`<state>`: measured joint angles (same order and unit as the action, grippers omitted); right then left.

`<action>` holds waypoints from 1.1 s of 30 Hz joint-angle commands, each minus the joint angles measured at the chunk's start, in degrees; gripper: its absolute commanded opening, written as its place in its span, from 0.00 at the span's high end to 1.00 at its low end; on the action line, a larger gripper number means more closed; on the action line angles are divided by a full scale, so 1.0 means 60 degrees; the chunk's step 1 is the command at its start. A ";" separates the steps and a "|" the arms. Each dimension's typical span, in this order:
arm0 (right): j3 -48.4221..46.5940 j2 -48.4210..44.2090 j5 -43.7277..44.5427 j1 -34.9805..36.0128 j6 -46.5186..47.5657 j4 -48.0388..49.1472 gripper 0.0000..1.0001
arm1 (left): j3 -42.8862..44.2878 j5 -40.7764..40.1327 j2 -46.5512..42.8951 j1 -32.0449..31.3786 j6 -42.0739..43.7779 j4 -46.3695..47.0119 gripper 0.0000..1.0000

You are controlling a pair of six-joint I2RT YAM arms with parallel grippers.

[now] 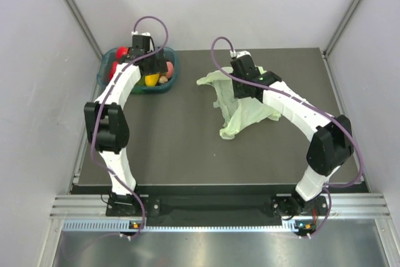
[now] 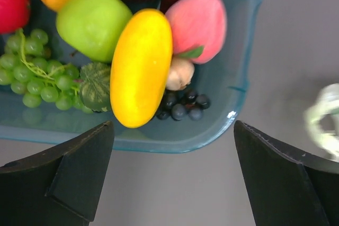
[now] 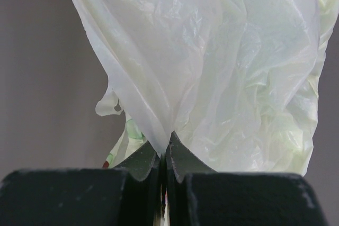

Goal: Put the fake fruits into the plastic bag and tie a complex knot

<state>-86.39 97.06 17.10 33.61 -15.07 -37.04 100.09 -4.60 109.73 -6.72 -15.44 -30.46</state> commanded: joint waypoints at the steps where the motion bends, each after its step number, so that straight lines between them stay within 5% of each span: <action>1: -0.0587 0.0025 -0.0272 -0.0108 0.0021 -0.0009 1.00 | 0.0923 -0.0727 0.0606 -0.0066 0.0493 -0.0797 0.01; 8: -0.0412 -0.0033 -0.0492 -0.0108 0.0036 0.0050 1.00 | 0.1949 -0.1870 0.2041 0.0007 0.0816 -0.1164 0.01; 16: -0.0338 -0.0121 -0.0434 -0.0152 0.0022 0.0152 1.00 | 0.3298 -0.0918 0.3435 0.0358 0.0611 -0.2087 0.23; 19: -0.0367 -0.0107 -0.0434 -0.0152 -0.0052 0.0181 1.00 | 0.3225 -0.0479 0.3420 0.0446 0.0552 -0.2014 0.50; 20: -0.0382 -0.0092 -0.0448 -0.0166 -0.0052 0.0167 1.00 | 0.3196 -0.0391 0.3362 0.0446 0.0552 -0.1927 0.69; 22: -0.0440 -0.0077 -0.0477 -0.0166 -0.0110 0.0167 1.00 | 0.3065 -0.0259 0.3012 0.0446 0.0538 -0.1722 0.78; 33: -0.0792 0.0069 -0.0726 -0.0240 -0.0125 0.0108 1.00 | -0.0039 0.2273 -0.0545 0.0388 -0.0046 0.0316 0.81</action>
<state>-87.22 97.21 13.56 33.08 -15.22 -37.36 103.59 1.87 116.22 -4.14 -12.93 -33.26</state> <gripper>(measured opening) 0.006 0.594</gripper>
